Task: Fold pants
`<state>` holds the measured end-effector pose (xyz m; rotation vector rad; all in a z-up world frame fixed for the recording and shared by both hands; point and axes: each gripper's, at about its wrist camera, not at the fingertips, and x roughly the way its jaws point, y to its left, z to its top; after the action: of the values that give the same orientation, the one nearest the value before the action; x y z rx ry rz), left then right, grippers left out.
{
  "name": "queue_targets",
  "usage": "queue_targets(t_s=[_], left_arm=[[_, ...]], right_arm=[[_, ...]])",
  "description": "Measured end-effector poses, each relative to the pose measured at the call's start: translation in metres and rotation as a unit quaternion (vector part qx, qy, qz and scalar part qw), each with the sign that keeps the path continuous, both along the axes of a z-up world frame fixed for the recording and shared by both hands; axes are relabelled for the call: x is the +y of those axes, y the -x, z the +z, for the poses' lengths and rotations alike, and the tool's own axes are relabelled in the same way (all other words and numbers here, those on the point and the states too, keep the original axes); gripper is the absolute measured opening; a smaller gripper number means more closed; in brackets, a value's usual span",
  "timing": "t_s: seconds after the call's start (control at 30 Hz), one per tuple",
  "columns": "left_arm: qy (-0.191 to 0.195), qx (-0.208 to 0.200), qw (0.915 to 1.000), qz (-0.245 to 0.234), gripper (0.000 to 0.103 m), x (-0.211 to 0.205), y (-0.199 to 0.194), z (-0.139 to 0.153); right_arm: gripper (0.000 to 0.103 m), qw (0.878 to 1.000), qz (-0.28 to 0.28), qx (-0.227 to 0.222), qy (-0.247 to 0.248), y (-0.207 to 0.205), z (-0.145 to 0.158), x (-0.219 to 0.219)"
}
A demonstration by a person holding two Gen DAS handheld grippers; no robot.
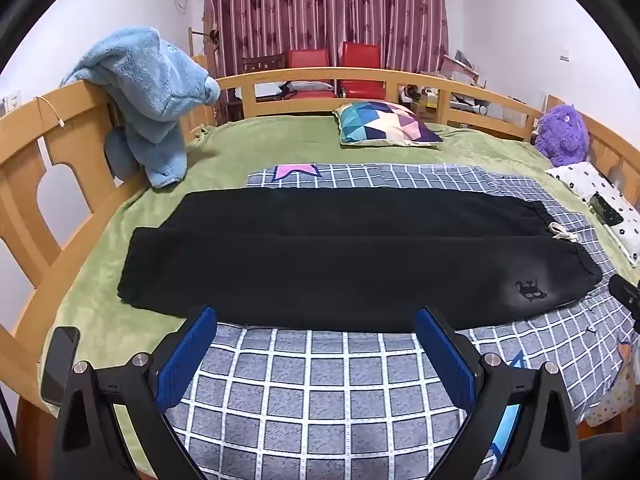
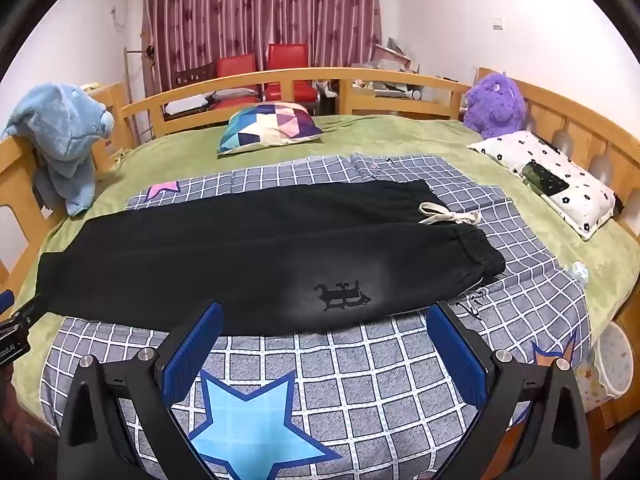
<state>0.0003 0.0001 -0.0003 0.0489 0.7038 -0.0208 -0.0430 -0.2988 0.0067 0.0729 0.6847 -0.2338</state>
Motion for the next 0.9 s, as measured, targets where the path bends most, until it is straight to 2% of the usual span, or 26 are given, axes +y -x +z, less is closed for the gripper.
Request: queue_targets(t_s=[0.13,0.17,0.9], left_arm=[[0.002,0.009,0.9999,0.006,0.101,-0.003,-0.002,-0.001],[0.004,0.002,1.0000,0.007,0.101,-0.002,0.001,0.000],[0.039,0.012,0.9990,0.015,0.101,0.008,-0.003,-0.003]], right_arm=[[0.100,1.000,-0.003,0.002,0.002,-0.001,0.001,0.005],[0.100,1.000,-0.001,0.000,-0.016,0.000,0.001,-0.002],[0.100,1.000,0.004,0.002,-0.007,0.001,-0.006,0.000]])
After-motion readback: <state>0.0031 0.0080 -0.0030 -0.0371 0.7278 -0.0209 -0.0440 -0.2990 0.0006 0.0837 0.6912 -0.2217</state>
